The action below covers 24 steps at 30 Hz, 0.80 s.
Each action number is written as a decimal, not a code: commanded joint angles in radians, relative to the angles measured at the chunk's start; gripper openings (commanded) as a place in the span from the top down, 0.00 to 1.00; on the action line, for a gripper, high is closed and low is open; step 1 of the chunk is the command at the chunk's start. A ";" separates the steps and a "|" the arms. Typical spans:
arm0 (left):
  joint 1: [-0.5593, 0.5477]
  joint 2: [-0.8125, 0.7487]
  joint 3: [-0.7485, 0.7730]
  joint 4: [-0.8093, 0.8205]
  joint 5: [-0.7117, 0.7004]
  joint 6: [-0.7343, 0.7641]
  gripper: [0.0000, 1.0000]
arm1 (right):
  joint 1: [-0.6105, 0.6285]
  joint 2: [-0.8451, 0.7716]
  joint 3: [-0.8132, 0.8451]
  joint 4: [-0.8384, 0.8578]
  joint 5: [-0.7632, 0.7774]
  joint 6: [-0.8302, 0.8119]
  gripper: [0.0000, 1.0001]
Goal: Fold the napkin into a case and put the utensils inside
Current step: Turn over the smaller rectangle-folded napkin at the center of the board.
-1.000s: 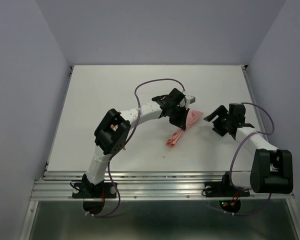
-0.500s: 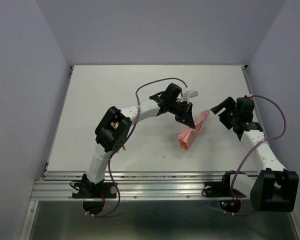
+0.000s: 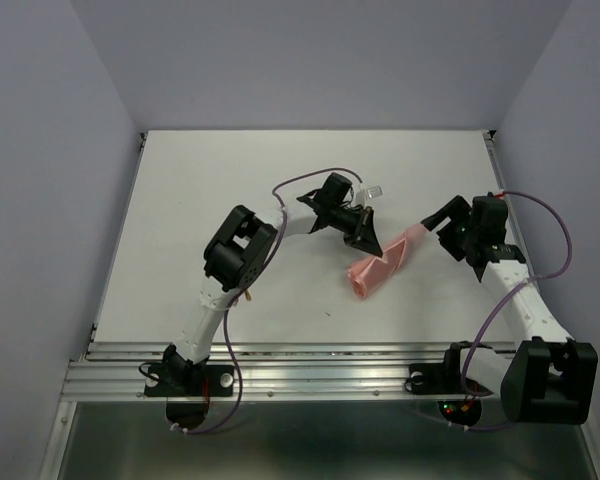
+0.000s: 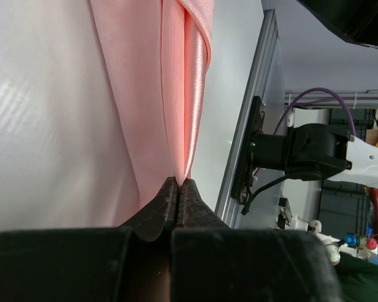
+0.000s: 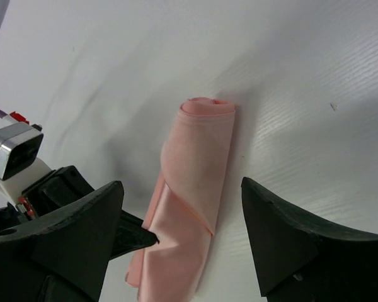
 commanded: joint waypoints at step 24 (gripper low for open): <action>0.168 -0.093 0.044 -0.282 -0.237 0.239 0.43 | 0.001 0.183 0.082 -0.002 -0.236 -0.217 0.27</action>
